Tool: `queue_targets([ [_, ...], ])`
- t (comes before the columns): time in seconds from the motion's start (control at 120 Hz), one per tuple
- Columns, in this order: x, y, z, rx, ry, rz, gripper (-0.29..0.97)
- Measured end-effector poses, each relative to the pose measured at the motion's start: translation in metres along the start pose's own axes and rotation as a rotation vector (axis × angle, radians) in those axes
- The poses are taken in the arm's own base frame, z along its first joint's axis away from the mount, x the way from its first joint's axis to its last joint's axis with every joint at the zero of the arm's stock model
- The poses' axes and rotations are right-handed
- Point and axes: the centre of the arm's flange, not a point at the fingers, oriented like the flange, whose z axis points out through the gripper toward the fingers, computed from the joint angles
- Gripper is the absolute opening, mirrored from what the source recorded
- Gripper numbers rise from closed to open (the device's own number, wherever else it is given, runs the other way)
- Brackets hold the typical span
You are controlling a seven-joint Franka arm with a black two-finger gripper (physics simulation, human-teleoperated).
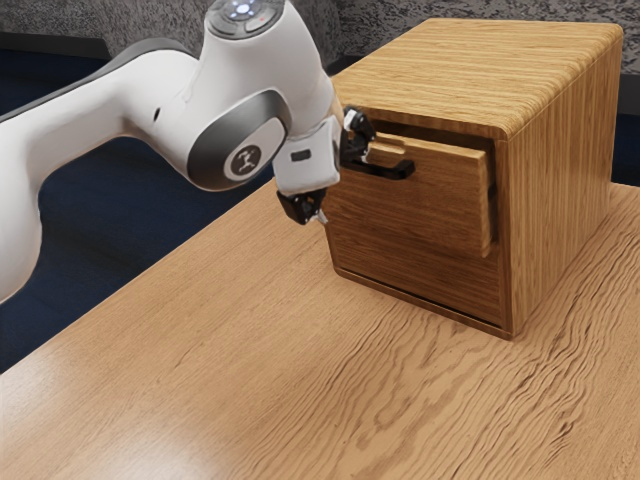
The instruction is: Pull the drawer handle with one arm to open the drawer
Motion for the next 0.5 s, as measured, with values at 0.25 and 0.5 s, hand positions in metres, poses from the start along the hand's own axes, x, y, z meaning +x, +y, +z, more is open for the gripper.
queue_targets([
  [0.25,-0.046,0.123,-0.081,-0.09,-0.09,-0.11,0.68],
  [0.5,-0.071,0.145,-0.301,-0.043,0.121,-0.599,0.66],
])
